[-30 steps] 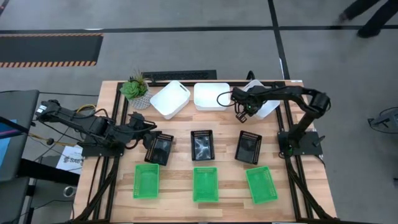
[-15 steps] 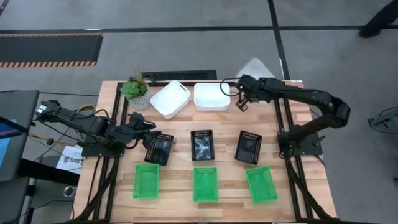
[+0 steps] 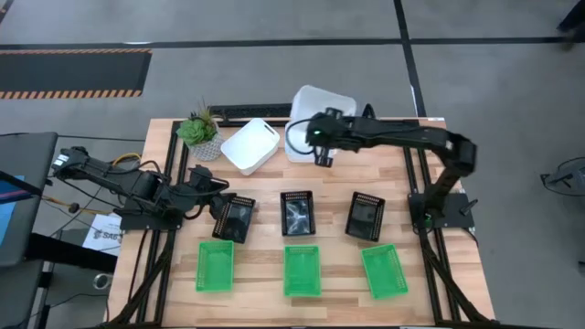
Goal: Stack baskets by color
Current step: Stack the right white bin on the middle white bin
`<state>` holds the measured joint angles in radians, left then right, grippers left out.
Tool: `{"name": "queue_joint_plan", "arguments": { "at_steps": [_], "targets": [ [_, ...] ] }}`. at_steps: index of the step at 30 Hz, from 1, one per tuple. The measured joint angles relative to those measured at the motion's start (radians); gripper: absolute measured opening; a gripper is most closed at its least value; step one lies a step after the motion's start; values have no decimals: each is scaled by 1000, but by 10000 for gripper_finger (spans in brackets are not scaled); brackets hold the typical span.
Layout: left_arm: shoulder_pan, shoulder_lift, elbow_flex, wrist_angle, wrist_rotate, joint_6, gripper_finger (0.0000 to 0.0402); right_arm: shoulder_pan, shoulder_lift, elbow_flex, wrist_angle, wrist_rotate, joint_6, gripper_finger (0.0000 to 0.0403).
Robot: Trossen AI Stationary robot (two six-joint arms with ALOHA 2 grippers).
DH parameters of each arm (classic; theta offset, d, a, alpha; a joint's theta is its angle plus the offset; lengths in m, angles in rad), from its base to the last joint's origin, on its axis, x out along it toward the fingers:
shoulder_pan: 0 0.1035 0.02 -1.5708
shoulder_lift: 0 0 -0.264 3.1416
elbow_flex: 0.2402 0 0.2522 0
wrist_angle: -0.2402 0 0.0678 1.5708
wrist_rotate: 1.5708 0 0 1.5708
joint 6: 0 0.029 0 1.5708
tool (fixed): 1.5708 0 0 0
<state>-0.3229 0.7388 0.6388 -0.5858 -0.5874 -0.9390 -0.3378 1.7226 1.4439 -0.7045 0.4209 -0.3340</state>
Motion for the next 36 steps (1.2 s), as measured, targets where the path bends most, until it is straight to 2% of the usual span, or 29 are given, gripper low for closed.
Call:
{"name": "queue_joint_plan", "arguments": {
  "at_steps": [4,11,23,28,36],
  "targets": [
    [0,0,0,-11,9,0,224,6,99,50,-31,-31,-58,1],
    [0,0,0,-11,13,1,224,4,181,56,-57,-128,-78,0],
    [0,0,0,-25,13,2,224,-59,197,56,-107,-249,-63,1],
    [0,0,0,-32,13,2,224,-83,197,56,-123,-343,-51,1],
    [0,0,0,-32,13,3,224,-75,197,56,-130,-344,-56,1]
  ]
}}
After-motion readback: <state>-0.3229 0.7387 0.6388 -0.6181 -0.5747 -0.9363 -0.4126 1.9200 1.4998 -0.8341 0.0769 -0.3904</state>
